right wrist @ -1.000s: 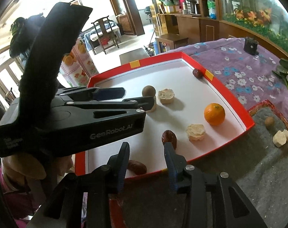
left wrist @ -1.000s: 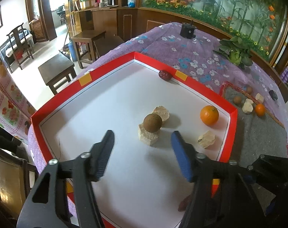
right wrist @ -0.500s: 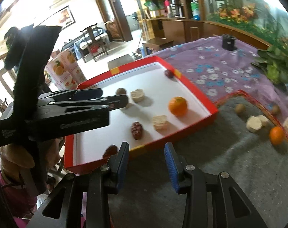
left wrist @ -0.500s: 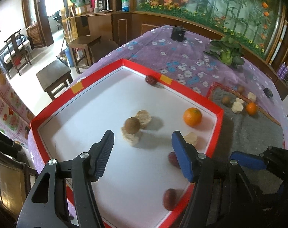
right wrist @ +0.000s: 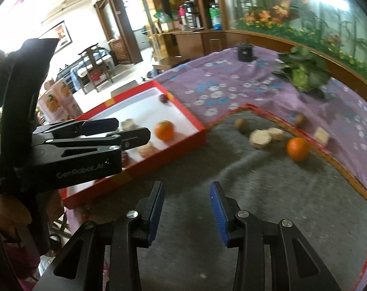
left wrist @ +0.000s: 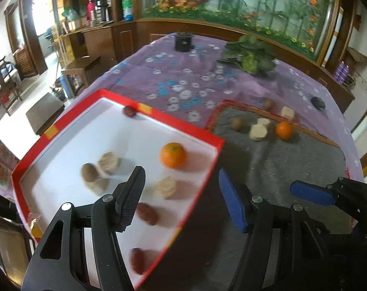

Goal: Organize fruits
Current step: 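Move both grippers back over the felt mat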

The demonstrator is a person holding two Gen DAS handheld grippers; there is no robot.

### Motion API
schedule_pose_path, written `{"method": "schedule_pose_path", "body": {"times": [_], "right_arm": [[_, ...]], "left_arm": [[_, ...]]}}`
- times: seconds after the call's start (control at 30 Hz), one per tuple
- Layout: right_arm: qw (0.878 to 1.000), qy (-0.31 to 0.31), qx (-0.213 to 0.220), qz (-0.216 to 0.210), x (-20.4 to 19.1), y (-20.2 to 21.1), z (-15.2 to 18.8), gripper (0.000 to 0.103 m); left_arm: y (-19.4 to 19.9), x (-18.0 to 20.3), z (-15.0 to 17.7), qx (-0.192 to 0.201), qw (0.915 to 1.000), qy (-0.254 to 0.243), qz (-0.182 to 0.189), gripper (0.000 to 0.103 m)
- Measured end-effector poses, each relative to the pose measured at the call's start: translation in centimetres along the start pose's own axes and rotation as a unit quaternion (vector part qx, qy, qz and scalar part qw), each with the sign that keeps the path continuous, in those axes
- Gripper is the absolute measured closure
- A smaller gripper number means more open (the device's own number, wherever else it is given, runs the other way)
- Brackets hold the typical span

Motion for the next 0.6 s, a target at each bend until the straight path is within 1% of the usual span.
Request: {"method": "schedule_pose_path", "body": {"times": [0.17,0.3,0.5,0.6], "right_arm": [[1.0,-0.022,-0.001,0.011,2.3,0.6,1.0,0.064],[0.999,-0.038,-0.002,0.026,4.3,0.9,1.7,0.063],[0.998,-0.058,-0.002,0.036,7.1,1.1,2.2,0.063],[0.997,-0.063,-0.003,0.039,8.1,1.1,2.4,0.063]], "left_arm": [[-1.0,2.1,-0.1,-0.008,0.9999,-0.011,0.008,0.039],[-2.2,3.6,0.0,-0.022,0.9994,-0.02,0.015,0.039],[-4.2,6.1,-0.3,-0.047,0.998,-0.031,0.03,0.039],[-5.0,7.3,-0.6,-0.052,0.9974,-0.032,0.038,0.039]]}}
Point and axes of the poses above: each gripper's, at about its wrist camera, not at the fingertips, and y roughly against the way its jaws point, x to its right, z to its underside, the point moved 2 cm from there along -y, roughly the way its jaws point, and after that the axes turned 10 degrees about y, right-handed, at the moved point
